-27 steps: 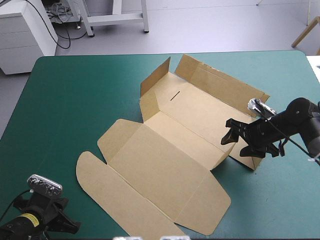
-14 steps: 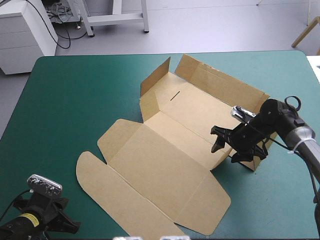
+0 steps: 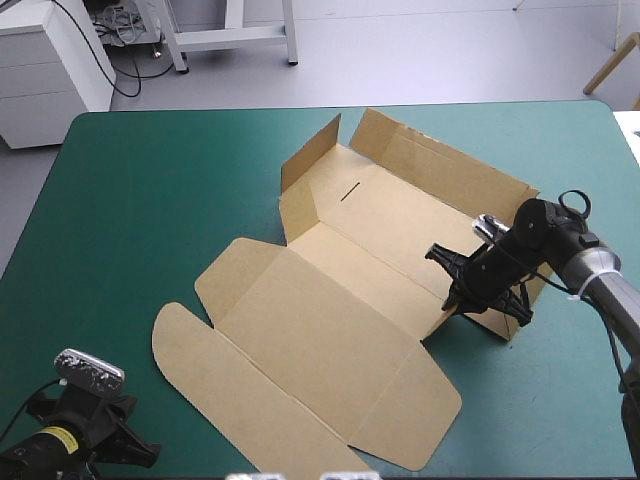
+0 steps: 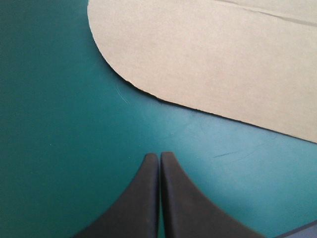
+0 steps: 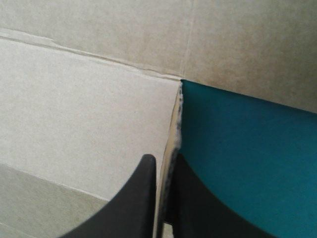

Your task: Fold the box

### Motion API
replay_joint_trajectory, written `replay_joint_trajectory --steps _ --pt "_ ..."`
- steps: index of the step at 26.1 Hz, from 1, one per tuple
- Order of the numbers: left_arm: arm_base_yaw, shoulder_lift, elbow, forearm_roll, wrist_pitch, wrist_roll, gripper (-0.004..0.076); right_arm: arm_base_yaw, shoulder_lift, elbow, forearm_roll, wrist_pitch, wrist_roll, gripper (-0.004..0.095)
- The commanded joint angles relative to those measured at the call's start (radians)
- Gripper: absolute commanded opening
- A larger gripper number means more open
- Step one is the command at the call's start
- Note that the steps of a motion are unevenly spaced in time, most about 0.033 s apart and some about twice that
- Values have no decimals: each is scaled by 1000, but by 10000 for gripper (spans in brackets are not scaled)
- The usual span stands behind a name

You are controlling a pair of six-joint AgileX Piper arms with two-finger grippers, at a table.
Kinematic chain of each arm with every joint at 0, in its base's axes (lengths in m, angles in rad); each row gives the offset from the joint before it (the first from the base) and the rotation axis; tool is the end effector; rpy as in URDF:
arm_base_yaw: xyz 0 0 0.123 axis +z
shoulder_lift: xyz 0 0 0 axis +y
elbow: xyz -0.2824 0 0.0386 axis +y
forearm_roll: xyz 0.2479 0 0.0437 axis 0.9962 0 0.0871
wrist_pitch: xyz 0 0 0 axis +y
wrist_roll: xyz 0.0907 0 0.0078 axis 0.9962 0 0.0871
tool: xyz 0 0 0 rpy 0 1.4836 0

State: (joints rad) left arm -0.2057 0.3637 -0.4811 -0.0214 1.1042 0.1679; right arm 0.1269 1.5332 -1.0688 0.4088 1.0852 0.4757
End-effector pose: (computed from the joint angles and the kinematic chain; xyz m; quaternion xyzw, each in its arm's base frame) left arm 0.0460 -0.0114 0.2606 0.1740 0.9280 -0.0168 0.3291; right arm 0.2750 0.0674 0.2504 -0.2532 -0.9482 -0.1918 0.0041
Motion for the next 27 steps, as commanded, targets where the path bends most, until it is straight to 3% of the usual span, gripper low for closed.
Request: replay_joint_trajectory --steps 1,9,16,27 --pt "-4 11 -21 -15 -43 -1 -10 1 -30 -27 16 2 -14 -14" --pt "-4 11 -21 -15 -39 -1 -10 -1 -7 -66 -14 -97 -130 -14" --pt "-4 11 -21 -15 -39 -1 -10 -1 207 -365 -97 -35 -389 -13" --pt "-4 11 -21 -15 -43 -1 -10 28 496 -831 -123 53 -811 -13"
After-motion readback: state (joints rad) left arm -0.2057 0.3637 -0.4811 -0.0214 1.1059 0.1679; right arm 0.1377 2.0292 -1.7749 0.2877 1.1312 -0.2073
